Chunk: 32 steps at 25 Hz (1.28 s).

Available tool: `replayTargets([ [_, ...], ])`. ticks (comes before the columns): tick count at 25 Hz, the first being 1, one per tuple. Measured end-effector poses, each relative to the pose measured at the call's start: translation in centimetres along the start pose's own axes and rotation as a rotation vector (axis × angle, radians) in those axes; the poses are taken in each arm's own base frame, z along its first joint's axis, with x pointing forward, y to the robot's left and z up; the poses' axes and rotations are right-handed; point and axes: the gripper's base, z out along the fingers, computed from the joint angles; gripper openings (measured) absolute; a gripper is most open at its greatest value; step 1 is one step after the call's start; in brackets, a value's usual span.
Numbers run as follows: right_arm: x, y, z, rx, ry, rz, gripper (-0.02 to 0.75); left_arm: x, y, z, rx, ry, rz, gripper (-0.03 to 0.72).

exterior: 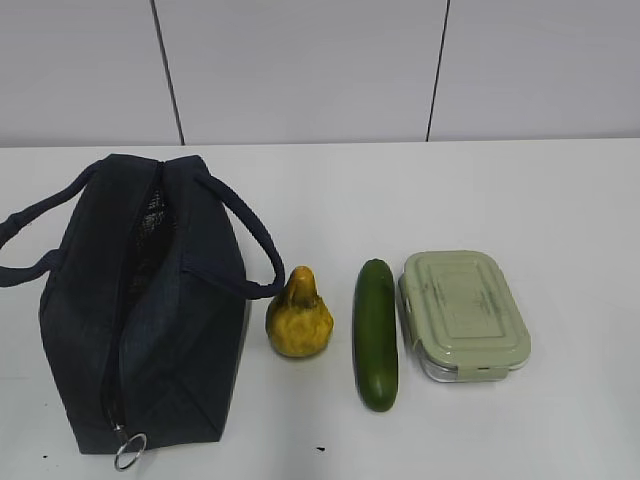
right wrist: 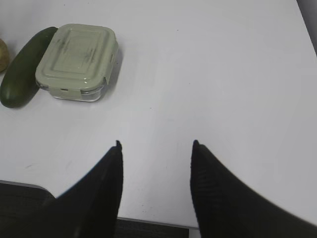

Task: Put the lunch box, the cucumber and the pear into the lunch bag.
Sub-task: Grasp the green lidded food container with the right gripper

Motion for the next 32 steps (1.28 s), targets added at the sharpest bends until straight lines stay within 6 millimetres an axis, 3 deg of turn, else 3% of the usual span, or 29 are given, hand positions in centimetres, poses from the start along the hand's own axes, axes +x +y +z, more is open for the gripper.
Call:
replayTargets([
  [19, -0.4, 0.0, 0.5, -0.003, 0.04, 0.036, 0.358, 0.0, 0.0, 0.0, 0.0, 0.0, 0.0, 0.246],
  [32, -5.7, 0.1, 4.4, -0.057, 0.099, 0.144, 0.358, 0.0, 0.0, 0.0, 0.0, 0.0, 0.0, 0.246],
])
